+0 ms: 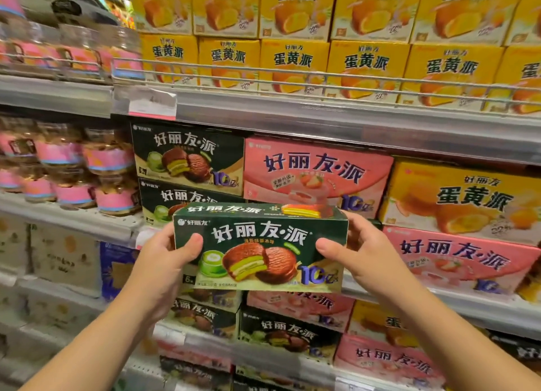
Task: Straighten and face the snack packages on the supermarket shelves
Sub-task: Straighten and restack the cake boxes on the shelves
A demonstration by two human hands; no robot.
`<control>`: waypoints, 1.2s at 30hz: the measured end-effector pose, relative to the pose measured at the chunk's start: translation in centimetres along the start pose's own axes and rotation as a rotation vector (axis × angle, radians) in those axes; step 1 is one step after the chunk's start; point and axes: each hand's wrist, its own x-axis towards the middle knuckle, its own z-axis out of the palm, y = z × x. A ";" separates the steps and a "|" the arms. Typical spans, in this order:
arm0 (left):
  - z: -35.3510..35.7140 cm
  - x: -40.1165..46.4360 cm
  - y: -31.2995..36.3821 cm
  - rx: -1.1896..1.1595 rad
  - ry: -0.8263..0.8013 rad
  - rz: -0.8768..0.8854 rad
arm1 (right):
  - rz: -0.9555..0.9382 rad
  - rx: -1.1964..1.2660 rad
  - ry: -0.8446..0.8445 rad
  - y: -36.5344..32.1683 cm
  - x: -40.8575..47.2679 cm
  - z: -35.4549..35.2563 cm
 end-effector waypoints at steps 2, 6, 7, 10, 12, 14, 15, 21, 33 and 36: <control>-0.4 0.9 0.2 -0.005 -0.036 -0.012 | 0.002 -0.141 0.032 -0.7 -0.3 0.2; -1.2 2.2 0.6 -0.012 -0.096 -0.025 | -0.316 -0.541 0.317 -4.3 0.2 -0.7; -1.5 2.4 0.6 -0.012 -0.106 -0.033 | -0.424 -0.718 0.340 -5.4 0.8 -0.8; -2.0 2.6 0.5 0.016 -0.138 -0.040 | -0.465 -1.164 0.243 -7.8 3.1 -0.4; -2.2 2.7 0.3 0.034 -0.156 -0.036 | -0.406 -1.337 0.201 -8.1 4.5 0.1; -2.5 2.8 0.1 0.030 -0.178 -0.042 | -0.286 -1.437 0.193 -8.1 5.6 0.4; -2.6 2.8 0.2 0.020 -0.192 -0.051 | -0.237 -1.465 0.214 -8.0 6.0 0.4; -3.5 2.7 0.9 -0.003 -0.194 -0.055 | -0.348 -1.613 0.364 -6.7 5.9 1.1; -5.1 2.7 0.7 0.139 -0.147 -0.035 | -0.504 -1.540 0.335 -8.4 4.6 -0.3; -5.3 2.7 0.1 0.139 -0.150 -0.041 | -0.484 -1.563 0.309 -8.7 4.2 -0.2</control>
